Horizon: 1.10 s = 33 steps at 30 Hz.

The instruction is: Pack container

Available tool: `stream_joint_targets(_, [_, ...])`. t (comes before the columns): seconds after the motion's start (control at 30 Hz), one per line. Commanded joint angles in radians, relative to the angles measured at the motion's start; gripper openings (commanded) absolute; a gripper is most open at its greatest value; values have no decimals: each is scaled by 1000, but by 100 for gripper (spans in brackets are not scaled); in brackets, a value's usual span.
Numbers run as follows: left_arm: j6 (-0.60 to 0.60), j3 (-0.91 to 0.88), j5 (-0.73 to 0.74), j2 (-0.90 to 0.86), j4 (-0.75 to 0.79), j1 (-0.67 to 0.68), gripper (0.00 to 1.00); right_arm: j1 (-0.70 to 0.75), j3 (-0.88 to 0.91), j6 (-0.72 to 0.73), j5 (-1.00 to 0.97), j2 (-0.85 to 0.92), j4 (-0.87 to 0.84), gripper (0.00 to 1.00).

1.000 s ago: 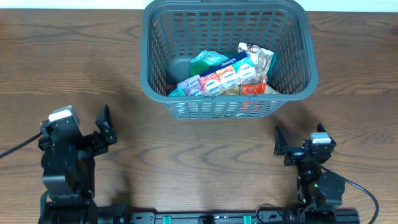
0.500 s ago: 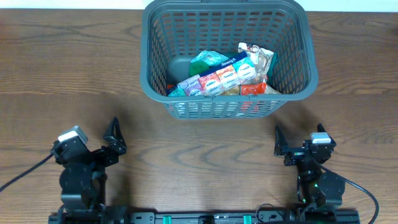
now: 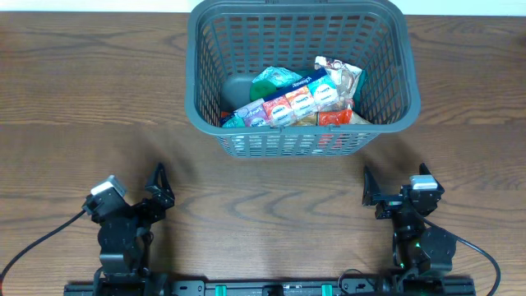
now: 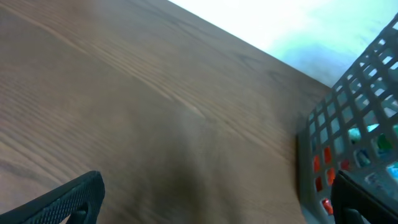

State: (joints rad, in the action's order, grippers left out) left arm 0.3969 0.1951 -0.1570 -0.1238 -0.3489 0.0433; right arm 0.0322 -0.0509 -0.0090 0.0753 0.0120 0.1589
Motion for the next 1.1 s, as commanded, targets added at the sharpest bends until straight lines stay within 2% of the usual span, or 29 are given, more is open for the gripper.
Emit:
stream_joint_targets(0.0, [13,-32,-7,31,4,4,99,-7,6,-11,2,-7,-3,99])
stream_joint_targets(0.3, [31,-90,16,79,4,11,99,-7,6,-11,2,-7,-3,99])
stream_joint_targets(0.37, [5,-91,15,83,6,18,99,-7,6,-11,2,-7,-3,99])
stream_joint_targets(0.53, [-84,-91,16,84,7,19,98,-7,6,-11,2,-7,-3,99])
stream_joint_targets(0.77, [-346,-91,15,84,7,19,98,-7,6,-11,2,-7,-3,99])
stream_joint_targets(1.07, [-412,-91,15,84,7,19,99,-7,6,-11,2,-7,-3,99])
